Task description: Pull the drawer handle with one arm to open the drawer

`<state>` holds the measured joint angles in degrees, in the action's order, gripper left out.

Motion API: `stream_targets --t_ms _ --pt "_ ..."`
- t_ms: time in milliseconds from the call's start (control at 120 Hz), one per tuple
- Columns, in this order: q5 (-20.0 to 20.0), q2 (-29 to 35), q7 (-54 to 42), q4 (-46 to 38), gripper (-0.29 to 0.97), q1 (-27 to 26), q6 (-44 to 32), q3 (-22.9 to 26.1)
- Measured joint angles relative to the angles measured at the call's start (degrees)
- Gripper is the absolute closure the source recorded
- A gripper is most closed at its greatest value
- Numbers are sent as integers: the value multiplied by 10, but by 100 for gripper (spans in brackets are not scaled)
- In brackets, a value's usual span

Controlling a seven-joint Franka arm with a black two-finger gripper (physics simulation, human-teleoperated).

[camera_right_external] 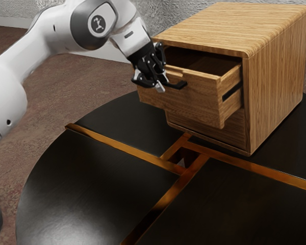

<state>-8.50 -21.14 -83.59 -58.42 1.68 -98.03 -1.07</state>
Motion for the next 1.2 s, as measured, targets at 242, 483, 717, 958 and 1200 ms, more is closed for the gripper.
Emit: stream_targets --t_ms 242,483,717,958,1200 --pt "-4 36 11 -49 69 -1 11 -1" --pt "-4 75 20 -90 64 -4 14 1" --pt "-4 104 28 -133 61 -5 13 2" --pt "-4 130 36 -167 59 -5 11 3" --pt "-5 159 42 -199 56 -8 11 3"
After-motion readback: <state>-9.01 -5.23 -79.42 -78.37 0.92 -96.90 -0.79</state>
